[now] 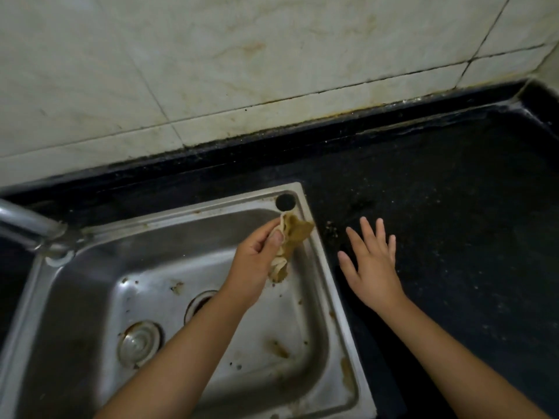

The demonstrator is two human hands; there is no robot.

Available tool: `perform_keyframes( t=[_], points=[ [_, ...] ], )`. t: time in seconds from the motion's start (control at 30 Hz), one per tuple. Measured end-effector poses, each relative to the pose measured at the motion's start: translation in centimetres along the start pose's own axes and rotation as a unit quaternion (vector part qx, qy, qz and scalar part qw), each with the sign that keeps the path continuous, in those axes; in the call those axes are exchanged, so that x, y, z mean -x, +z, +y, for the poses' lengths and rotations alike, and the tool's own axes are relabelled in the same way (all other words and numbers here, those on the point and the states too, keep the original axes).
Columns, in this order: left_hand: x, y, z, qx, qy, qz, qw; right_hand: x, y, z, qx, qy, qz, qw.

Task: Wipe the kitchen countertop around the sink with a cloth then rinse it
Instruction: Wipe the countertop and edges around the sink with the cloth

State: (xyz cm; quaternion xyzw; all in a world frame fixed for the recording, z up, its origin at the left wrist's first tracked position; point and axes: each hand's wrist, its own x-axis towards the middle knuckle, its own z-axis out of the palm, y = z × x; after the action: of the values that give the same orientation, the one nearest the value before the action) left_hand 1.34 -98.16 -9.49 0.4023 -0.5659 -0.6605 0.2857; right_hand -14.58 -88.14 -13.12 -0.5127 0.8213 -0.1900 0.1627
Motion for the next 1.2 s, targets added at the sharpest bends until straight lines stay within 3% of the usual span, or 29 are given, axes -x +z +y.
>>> perform_keyframes(
  t=[0.23, 0.33, 0.47, 0.63, 0.73, 0.9, 1.03, 1.2],
  points=[
    [6.2, -10.7, -1.3, 0.032, -0.098, 0.135, 0.985, 0.2, 4.1, -9.9, -0.007, -0.11, -0.05, 0.993],
    [8.6, -15.6, -2.4, 0.016, -0.114, 0.149, 0.982, 0.5, 7.6, -14.1, -0.011, -0.137, -0.103, 0.985],
    [10.9, -20.9, -3.5, -0.092, -0.105, 0.12, 0.983, 1.5, 11.6, -18.3, -0.051, -0.151, -0.17, 0.972],
    [12.3, -25.4, -4.1, -0.099, -0.081, 0.059, 0.99, 2.3, 14.1, -22.7, -0.147, -0.148, -0.306, 0.929],
    [12.3, -26.9, -4.2, -0.101, -0.061, 0.012, 0.993, 2.3, 14.8, -24.1, -0.212, -0.159, -0.341, 0.902],
    [11.0, -26.7, -4.0, -0.092, -0.041, 0.007, 0.995, 3.0, 11.7, -24.0, -0.291, -0.073, -0.279, 0.912],
    [8.5, -22.6, -3.4, -0.106, -0.023, 0.0, 0.994, 3.9, 5.6, -20.3, -0.272, 0.016, -0.143, 0.951],
    [5.5, -13.9, -1.8, -0.141, 0.026, -0.115, 0.983, 3.8, -4.3, -13.1, -0.209, 0.056, 0.06, 0.974]
  ],
)
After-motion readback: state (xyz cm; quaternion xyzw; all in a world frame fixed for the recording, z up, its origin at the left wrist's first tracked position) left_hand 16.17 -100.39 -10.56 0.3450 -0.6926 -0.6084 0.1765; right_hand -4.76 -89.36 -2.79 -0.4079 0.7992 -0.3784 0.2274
